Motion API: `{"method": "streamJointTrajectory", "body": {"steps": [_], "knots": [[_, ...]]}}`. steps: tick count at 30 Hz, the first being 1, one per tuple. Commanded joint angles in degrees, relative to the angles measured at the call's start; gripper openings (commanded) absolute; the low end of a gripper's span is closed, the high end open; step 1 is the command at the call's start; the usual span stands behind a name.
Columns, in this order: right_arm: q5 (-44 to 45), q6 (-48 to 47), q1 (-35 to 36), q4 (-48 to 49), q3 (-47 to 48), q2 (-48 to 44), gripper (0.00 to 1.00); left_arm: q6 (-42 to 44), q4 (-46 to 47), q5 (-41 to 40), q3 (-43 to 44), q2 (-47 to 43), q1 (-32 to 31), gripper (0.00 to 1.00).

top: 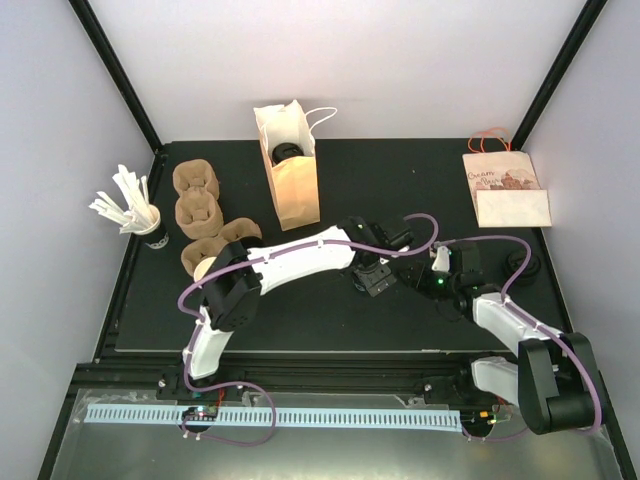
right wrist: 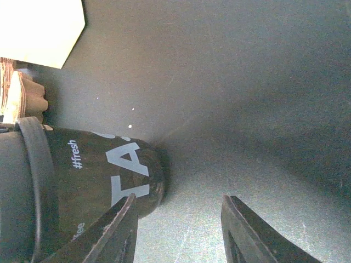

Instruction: Pack the takeout coffee

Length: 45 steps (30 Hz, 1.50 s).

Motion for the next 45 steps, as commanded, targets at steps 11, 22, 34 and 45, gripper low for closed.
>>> {"method": "streamJointTrajectory", "body": {"steps": [11, 22, 34, 45], "knots": [[-3.89, -5.44, 0.28, -5.07, 3.70, -2.58, 0.56, -1.94, -2.19, 6.88, 4.04, -8.62, 2.16, 0.99], [6.69, -17.12, 4.95, -26.81, 19.44, -6.13, 0.69, -8.85, 15.60, 21.17, -21.98, -26.09, 12.74, 0.92], [28.03, -24.08, 24.47, -43.66, 41.98, 9.75, 0.86, -20.97, 44.46, 45.59, -46.84, -34.01, 22.86, 0.75], [30.79, -26.66, 29.61, -46.79, 45.75, 16.06, 0.87, -27.24, 56.23, 50.98, -51.14, -28.12, 24.47, 0.61]]}}
